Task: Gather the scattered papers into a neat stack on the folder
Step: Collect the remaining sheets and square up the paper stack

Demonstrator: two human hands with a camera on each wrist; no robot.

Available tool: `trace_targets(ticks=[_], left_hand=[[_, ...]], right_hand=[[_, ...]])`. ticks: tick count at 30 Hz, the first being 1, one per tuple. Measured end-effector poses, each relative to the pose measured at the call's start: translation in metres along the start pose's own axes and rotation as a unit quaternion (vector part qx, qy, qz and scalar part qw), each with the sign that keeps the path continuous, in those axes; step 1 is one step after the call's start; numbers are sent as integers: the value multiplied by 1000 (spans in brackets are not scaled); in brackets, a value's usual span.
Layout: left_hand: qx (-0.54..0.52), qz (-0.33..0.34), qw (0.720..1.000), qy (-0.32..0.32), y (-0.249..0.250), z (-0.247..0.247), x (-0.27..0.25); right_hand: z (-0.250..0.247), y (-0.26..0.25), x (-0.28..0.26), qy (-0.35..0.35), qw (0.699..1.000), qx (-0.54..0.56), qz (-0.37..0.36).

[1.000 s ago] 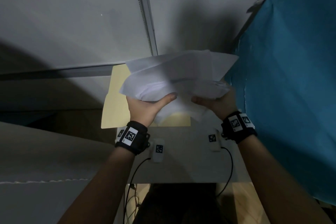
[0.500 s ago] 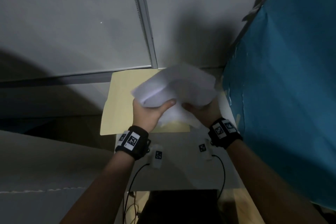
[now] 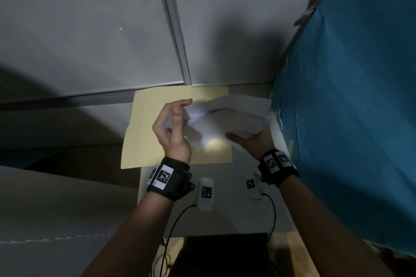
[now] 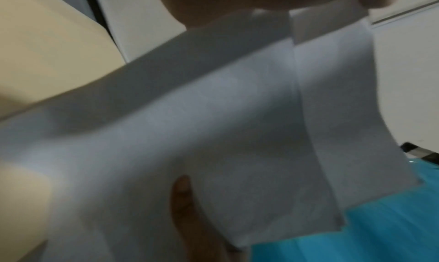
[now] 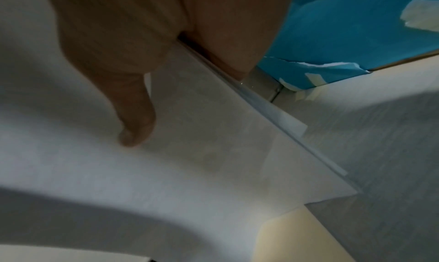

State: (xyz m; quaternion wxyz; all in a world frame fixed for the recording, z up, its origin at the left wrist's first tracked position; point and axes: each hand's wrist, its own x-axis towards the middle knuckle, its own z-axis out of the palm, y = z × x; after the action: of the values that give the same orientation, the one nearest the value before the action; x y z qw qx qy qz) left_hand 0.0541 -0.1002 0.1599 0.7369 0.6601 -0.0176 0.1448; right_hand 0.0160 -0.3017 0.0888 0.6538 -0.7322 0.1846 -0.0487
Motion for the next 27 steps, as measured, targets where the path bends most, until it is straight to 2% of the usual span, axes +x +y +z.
trace_targets(ticks=[2, 5, 8, 11, 15, 18, 20, 22, 24, 27], left_hand=[[23, 4, 1000, 21, 3, 6, 5], [71, -31, 997, 17, 1, 11, 14], [20, -66, 998, 7, -4, 7, 15], [-45, -34, 998, 24, -3, 3, 16], [22, -22, 996, 79, 5, 11, 20], [46, -40, 992, 108, 5, 13, 22], [24, -62, 993, 98, -2, 9, 22], [16, -68, 996, 62, -6, 3, 21], [51, -57, 996, 44, -2, -1, 17], [90, -18, 994, 56, 3, -2, 12]], right_hand=[[-1, 3, 3, 7, 1000, -3, -4], [-3, 5, 4, 20, 1000, 5, -8], [-4, 4, 5, 18, 1000, 7, -12], [-4, 1, 9, 15, 1000, 25, -10], [1, 1, 4, 14, 1000, 21, -10], [4, 6, -2, 8, 999, 30, 14], [3, 4, -3, 11, 999, 27, 18], [2, 1, -4, 5, 1000, 29, 10], [2, -7, -8, 2, 999, 33, 0], [2, -7, -15, -19, 1000, 11, -9]])
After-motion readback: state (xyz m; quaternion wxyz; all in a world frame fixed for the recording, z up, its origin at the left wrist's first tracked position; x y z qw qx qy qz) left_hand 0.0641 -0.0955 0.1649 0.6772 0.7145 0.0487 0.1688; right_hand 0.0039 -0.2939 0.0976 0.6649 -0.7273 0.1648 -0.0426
